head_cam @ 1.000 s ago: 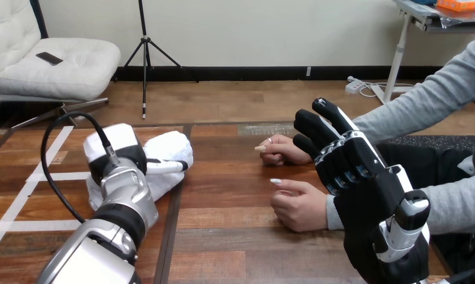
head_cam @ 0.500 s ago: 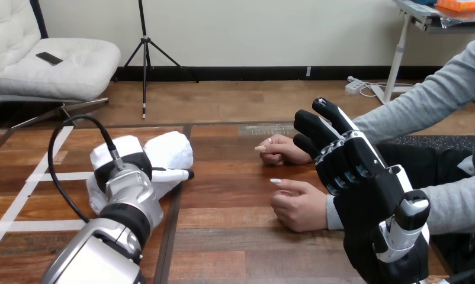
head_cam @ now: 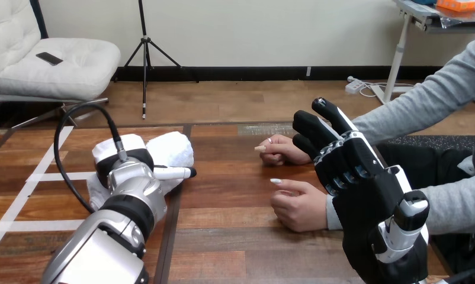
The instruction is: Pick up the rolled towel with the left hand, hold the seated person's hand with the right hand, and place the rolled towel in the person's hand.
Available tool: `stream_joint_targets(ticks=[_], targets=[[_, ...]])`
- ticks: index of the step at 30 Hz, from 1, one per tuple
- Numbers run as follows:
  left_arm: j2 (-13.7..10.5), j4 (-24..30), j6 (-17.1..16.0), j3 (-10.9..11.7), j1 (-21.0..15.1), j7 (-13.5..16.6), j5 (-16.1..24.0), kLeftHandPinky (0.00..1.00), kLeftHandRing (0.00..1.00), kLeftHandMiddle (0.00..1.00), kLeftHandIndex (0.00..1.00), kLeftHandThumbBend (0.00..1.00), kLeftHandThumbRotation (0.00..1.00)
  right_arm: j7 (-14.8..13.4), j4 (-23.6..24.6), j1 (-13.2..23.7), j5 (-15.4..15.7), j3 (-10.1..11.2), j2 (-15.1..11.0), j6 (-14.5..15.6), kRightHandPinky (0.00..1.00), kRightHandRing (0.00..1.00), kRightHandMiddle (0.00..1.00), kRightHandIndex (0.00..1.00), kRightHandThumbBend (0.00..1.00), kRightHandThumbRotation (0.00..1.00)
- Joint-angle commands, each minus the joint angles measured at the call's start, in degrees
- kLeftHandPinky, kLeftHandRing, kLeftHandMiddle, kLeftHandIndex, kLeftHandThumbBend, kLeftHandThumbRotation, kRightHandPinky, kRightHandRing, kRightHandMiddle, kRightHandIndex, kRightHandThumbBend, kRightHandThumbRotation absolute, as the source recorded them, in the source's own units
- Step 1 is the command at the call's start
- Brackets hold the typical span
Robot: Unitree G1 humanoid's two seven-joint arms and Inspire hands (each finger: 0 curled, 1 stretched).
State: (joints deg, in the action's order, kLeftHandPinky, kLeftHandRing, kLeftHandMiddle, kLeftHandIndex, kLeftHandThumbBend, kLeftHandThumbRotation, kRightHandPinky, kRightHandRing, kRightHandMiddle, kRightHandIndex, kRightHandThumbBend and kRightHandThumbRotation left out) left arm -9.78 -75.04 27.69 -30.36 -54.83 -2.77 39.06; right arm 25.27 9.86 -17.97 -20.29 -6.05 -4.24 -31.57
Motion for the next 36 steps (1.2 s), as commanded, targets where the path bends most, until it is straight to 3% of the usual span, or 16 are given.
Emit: stream_joint_targets(ticks=[1,14,20,23,25,28,29,32,33,36], targets=[[0.9,-0.7,0.0,-1.9,-3.6,-1.5,1.6,0.83,0.89,0.93,0.97,1.00,0.91,-0.1,1.2,1.7,-0.6,0.3,0.9,-1.2,0.94,0.93,0.88,0.92,1.00,1.00],[1.1,-1.0,0.4,-3.7,-3.7,-3.5,2.8,0.71,0.83,0.87,0.93,0.99,0.89,-0.2,1.7,1.4,-0.7,0.4,0.8,-0.9,0.98,0.93,0.89,0.93,1.00,1.00],[1.2,-1.0,0.8,-4.8,-3.7,-2.0,3.8,0.65,0.79,0.85,0.90,0.94,0.78,-0.4,1.8,1.4,-0.3,0.5,0.8,-1.2,0.98,0.93,0.89,0.92,1.00,1.00],[1.2,-0.9,1.2,-4.7,-3.6,-0.9,3.8,0.62,0.76,0.82,0.87,0.91,0.70,-0.4,1.8,1.4,-0.4,0.5,0.8,-1.2,0.98,0.93,0.89,0.92,1.00,1.00],[1.3,-0.8,1.4,-4.2,-3.6,0.0,3.3,0.57,0.72,0.80,0.84,0.88,0.58,-0.4,1.9,1.3,-0.4,0.5,0.7,-1.1,0.98,0.93,0.89,0.92,1.00,1.00],[1.3,-0.6,1.7,-2.4,-3.6,1.0,1.5,0.54,0.69,0.79,0.83,0.86,0.46,-0.5,2.0,1.3,-0.5,0.5,0.8,-1.0,0.98,0.93,0.89,0.92,1.00,1.00],[1.4,-0.4,2.1,-0.6,-3.7,2.0,-0.1,0.53,0.68,0.79,0.83,0.86,0.42,-0.5,2.0,1.2,-0.5,0.4,0.8,-1.0,0.98,0.94,0.89,0.92,1.00,1.00],[1.3,-0.1,2.3,1.5,-3.6,3.7,-2.1,0.47,0.62,0.75,0.83,0.84,0.25,-0.5,1.9,1.2,-0.6,0.4,0.9,-1.1,0.98,0.94,0.89,0.92,1.00,1.00],[1.3,-0.1,2.0,1.3,-3.6,3.9,-2.0,0.39,0.53,0.67,0.79,0.84,0.16,-0.5,1.9,1.2,-0.5,0.4,0.9,-1.1,0.99,0.94,0.89,0.92,1.00,1.00],[1.2,-0.1,2.0,0.8,-3.3,5.2,-1.7,0.30,0.42,0.55,0.74,0.80,0.08,-0.4,1.9,1.2,-0.8,0.4,0.8,-1.1,0.99,0.94,0.89,0.92,1.00,1.00]])
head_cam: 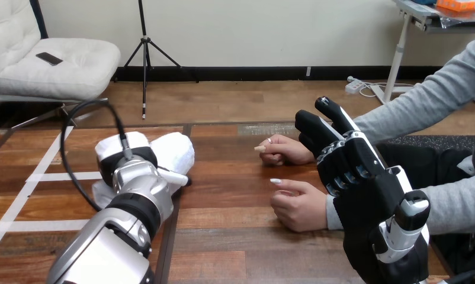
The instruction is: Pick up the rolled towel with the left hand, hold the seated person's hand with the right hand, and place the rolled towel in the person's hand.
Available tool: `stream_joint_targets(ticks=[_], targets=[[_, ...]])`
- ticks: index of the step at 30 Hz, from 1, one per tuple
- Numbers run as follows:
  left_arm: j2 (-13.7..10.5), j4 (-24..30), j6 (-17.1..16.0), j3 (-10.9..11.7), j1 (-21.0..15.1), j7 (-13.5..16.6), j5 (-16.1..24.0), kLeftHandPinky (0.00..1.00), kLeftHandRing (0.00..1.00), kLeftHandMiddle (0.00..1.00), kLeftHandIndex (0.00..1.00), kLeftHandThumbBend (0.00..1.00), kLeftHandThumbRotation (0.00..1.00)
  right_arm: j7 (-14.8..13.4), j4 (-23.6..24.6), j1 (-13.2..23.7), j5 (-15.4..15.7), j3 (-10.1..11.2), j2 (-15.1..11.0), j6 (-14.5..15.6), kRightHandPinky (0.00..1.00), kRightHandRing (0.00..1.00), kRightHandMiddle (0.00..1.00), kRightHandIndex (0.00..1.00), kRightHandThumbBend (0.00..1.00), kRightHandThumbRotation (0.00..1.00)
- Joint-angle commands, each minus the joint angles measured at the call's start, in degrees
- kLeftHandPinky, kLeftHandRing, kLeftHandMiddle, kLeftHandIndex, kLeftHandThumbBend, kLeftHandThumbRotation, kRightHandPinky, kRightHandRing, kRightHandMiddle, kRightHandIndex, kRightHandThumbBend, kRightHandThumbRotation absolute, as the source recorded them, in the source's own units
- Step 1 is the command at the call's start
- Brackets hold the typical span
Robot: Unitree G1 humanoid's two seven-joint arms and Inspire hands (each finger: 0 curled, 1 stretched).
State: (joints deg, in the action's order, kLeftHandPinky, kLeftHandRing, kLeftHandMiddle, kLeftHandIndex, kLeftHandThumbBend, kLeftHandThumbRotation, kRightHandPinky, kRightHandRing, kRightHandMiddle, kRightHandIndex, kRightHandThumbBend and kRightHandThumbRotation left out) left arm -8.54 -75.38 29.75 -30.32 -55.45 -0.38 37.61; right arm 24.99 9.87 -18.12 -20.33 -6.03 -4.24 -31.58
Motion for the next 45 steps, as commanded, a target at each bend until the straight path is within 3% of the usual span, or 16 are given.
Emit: stream_joint_targets(ticks=[1,6,14,34,45], targets=[[0.0,0.5,-0.1,1.1,-2.3,4.6,-0.4,0.28,0.39,0.51,0.72,0.79,0.06,-0.1,1.9,1.4,-0.7,0.4,0.8,-1.2,0.99,0.94,0.89,0.92,1.00,1.00],[-0.1,1.1,-1.2,2.2,-1.2,9.6,-1.5,0.18,0.26,0.38,0.63,0.71,0.02,-0.4,1.9,1.4,-0.2,0.5,0.9,-1.5,1.00,0.94,0.89,0.92,1.00,1.00],[-0.1,0.9,-1.4,2.3,-0.7,12.3,-1.4,0.16,0.25,0.38,0.60,0.63,0.00,-0.4,2.0,1.4,-0.4,0.6,0.7,-1.5,1.00,0.94,0.89,0.92,1.00,1.00],[-0.7,0.5,-1.3,1.7,-0.4,13.6,-0.8,0.17,0.26,0.40,0.61,0.64,0.00,-1.0,2.1,1.4,-0.3,0.8,0.7,-1.3,0.99,0.93,0.89,0.91,1.00,1.00],[-1.2,0.7,-2.7,2.0,-0.1,13.3,-1.2,0.23,0.34,0.46,0.61,0.63,0.00,-1.1,1.7,1.7,0.2,0.9,0.6,-1.6,0.98,0.93,0.89,0.91,1.00,1.00]])
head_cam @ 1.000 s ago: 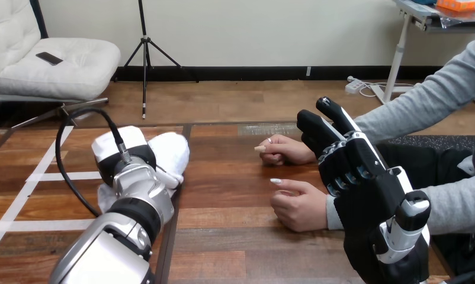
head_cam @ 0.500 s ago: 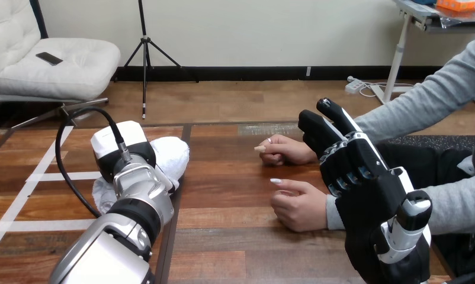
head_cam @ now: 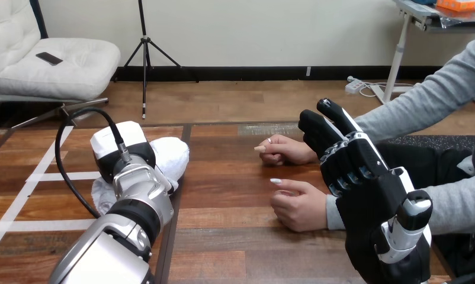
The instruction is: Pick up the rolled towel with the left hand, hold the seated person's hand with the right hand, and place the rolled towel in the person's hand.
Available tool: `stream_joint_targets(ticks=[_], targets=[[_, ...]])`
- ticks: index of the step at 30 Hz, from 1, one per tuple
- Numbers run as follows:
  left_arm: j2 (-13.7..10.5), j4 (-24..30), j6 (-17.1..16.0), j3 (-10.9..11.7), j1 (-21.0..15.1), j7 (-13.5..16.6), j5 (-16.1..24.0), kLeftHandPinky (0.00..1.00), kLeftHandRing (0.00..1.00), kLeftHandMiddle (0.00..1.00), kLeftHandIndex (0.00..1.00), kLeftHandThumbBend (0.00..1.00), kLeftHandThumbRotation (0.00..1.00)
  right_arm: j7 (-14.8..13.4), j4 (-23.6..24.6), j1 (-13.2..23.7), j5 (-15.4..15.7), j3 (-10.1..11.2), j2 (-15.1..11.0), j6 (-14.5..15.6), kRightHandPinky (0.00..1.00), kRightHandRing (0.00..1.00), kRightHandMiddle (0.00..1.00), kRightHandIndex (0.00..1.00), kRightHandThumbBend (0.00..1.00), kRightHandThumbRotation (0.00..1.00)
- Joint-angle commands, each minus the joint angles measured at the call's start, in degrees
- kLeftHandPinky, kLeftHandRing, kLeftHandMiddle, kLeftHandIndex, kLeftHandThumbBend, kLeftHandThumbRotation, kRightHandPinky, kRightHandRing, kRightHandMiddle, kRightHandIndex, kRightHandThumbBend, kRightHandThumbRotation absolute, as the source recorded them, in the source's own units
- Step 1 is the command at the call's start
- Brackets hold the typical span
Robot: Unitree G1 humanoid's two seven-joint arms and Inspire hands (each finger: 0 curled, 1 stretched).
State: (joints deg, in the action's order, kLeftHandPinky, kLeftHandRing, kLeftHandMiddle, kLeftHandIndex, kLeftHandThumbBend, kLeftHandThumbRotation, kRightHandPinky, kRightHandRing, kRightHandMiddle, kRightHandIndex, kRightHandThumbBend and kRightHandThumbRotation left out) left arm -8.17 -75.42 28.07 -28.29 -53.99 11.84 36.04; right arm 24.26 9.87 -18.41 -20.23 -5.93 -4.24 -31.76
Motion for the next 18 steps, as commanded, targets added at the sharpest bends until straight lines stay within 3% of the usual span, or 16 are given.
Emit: stream_joint_targets(ticks=[1,12,18], targets=[[-1.6,0.8,-1.3,0.1,-1.5,1.1,0.3,0.23,0.34,0.46,0.62,0.63,0.00,-0.3,1.8,2.0,0.0,0.8,0.6,-1.2,0.98,0.93,0.89,0.91,1.00,1.00],[-2.2,1.5,-3.7,0.8,-0.9,1.4,-0.3,0.25,0.36,0.46,0.62,0.65,0.00,-0.4,1.8,2.0,0.2,0.8,0.4,-1.0,0.98,0.93,0.89,0.91,1.00,1.00],[-3.0,3.0,-7.2,2.8,0.0,3.1,-2.2,0.25,0.35,0.46,0.60,0.67,0.00,-0.3,1.7,1.9,0.1,0.7,0.4,-0.8,0.98,0.93,0.89,0.91,0.99,1.00]])
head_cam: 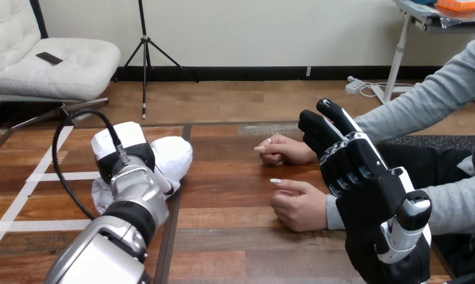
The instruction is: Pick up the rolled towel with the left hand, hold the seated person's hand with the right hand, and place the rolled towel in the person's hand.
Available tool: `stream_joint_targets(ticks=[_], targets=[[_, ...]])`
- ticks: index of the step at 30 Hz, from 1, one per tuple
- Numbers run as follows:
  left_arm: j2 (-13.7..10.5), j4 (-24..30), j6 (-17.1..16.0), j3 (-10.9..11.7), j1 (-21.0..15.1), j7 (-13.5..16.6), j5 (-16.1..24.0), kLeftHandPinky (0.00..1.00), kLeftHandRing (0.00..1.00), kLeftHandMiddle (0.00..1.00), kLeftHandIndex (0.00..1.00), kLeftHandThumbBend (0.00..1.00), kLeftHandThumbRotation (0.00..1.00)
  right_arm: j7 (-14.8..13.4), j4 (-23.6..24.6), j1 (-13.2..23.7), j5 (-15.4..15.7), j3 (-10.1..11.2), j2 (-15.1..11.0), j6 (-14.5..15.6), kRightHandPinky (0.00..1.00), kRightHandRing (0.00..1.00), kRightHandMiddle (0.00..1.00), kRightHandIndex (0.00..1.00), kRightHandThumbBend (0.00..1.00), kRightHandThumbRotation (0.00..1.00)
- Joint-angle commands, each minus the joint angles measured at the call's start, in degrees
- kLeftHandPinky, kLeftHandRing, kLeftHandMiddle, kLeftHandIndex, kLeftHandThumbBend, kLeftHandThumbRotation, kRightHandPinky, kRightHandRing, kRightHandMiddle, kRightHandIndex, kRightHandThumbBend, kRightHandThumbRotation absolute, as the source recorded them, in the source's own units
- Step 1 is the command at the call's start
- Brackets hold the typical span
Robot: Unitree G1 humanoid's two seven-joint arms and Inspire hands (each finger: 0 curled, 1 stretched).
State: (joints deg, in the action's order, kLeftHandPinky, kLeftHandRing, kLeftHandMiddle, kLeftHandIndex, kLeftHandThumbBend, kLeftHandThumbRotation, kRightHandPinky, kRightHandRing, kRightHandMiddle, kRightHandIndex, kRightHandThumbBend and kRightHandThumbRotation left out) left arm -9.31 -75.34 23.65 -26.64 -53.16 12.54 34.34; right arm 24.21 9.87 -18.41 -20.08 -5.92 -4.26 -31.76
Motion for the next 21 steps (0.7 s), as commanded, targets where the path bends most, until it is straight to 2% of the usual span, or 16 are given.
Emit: stream_joint_targets(ticks=[1,10,16,21], targets=[[-2.0,3.4,-3.5,1.6,-0.6,2.8,-0.9,0.25,0.35,0.45,0.60,0.68,0.00,-0.3,1.7,1.9,0.0,0.7,0.4,-0.7,0.98,0.93,0.89,0.91,0.99,1.00],[-3.1,7.3,-8.8,5.2,2.4,6.5,-4.0,0.27,0.36,0.44,0.51,0.72,0.00,0.0,0.8,2.0,-0.5,0.8,0.4,-0.6,0.98,0.93,0.89,0.91,0.99,1.00],[-4.2,11.7,-12.1,7.1,5.3,7.1,-5.6,0.30,0.40,0.47,0.46,0.70,0.00,0.0,0.1,2.0,-0.3,1.0,0.3,-0.7,0.98,0.93,0.89,0.91,0.99,1.00],[-5.0,15.6,-14.1,8.0,7.8,8.0,-5.7,0.32,0.40,0.47,0.45,0.72,0.00,0.4,-0.5,2.3,-0.3,1.1,0.2,-0.9,0.98,0.93,0.89,0.91,0.98,1.00]])
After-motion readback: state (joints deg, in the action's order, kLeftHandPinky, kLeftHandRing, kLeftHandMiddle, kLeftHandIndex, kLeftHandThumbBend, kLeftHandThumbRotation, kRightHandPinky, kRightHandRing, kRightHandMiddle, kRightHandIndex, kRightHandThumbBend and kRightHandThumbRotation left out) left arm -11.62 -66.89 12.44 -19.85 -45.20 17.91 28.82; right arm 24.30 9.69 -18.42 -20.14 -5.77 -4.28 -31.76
